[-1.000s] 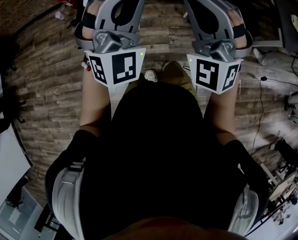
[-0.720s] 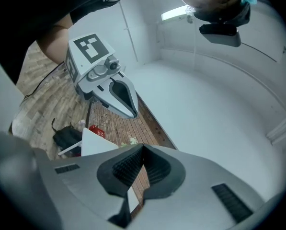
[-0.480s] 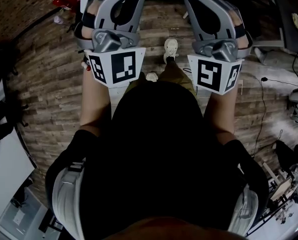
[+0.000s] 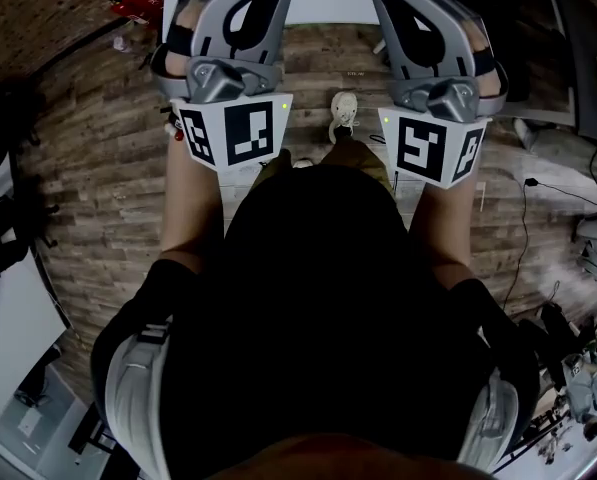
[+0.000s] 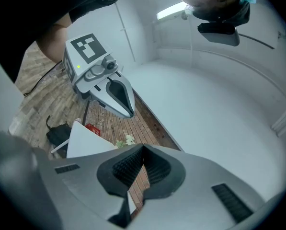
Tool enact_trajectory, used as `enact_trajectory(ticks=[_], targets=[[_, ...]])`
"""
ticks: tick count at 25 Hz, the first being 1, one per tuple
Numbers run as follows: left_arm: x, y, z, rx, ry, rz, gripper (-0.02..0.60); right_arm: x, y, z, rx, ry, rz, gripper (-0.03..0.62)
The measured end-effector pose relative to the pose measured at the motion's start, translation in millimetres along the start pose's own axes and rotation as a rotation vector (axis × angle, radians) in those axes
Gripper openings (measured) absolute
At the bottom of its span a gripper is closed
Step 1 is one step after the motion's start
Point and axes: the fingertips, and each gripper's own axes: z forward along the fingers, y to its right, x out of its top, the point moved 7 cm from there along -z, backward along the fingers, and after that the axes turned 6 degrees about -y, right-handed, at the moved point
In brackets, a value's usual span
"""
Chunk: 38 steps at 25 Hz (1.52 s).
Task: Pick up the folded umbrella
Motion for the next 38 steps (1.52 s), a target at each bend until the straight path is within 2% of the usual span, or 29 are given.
enact_trajectory(ticks=[9, 22, 38], targets=[[-13.4, -11.5, 72.5, 0.023, -0.058, 0.006, 0.014, -45.2, 33.5, 64.6, 0.036, 0.044, -0.010, 0.028], [-36.6, -14.1, 162.9, 0.039, -0.150, 0.012, 0.014, -107.0, 59.2, 147.0, 0.089, 0.116, -0.005, 0.028], [-41.8, -5.5, 231.6, 0.038, -0.186, 0.009, 0.014, -161.3, 79.2, 189.9, 0.115, 0.145, -0.002, 0.028]])
